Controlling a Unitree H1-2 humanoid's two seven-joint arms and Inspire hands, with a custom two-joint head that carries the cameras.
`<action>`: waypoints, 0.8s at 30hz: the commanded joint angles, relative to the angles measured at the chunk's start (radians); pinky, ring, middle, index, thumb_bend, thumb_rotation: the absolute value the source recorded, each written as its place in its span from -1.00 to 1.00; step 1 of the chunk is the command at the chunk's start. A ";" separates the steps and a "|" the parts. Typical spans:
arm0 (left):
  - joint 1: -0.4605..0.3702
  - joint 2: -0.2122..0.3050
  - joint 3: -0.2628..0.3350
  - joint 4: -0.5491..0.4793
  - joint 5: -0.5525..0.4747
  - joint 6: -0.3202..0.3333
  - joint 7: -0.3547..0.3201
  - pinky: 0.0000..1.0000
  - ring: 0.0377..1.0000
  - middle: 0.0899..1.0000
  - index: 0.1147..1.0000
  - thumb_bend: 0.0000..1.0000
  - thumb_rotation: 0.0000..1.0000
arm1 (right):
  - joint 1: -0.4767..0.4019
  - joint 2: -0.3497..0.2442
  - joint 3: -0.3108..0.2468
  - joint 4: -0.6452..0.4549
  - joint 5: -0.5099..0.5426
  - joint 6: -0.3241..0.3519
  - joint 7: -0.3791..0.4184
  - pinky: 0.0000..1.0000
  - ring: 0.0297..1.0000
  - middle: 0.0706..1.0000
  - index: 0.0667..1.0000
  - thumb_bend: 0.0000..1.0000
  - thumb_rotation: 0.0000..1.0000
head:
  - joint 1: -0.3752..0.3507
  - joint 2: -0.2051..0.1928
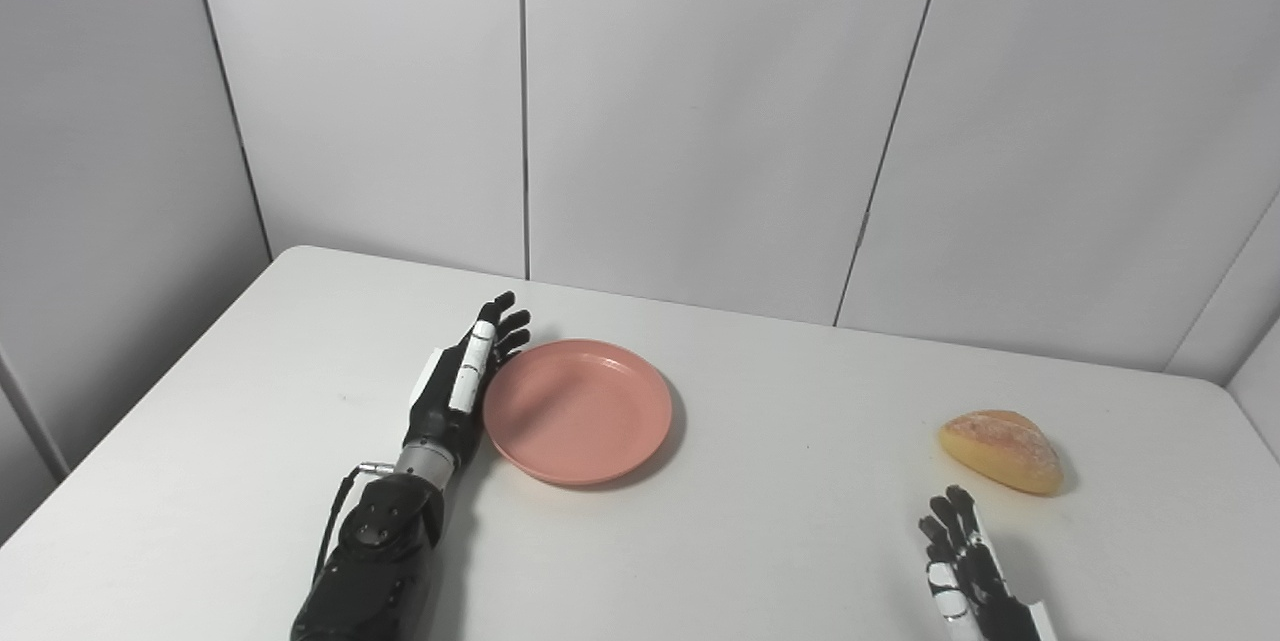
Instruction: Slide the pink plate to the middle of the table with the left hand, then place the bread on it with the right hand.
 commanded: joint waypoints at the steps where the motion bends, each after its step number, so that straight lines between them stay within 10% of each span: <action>1: 0.019 -0.024 -0.015 -0.003 0.003 -0.001 -0.020 0.81 0.79 0.78 0.79 0.38 1.00 | -0.008 0.018 0.009 -0.014 0.001 -0.031 -0.007 0.98 0.90 0.93 0.98 0.19 0.68 | 0.001 0.001; 24: 0.108 -0.108 -0.093 -0.101 0.002 0.056 -0.079 0.83 0.82 0.83 0.83 0.45 1.00 | -0.004 0.027 0.025 -0.016 -0.034 -0.017 -0.029 1.00 0.93 0.96 1.00 0.26 0.77 | -0.091 0.000</action>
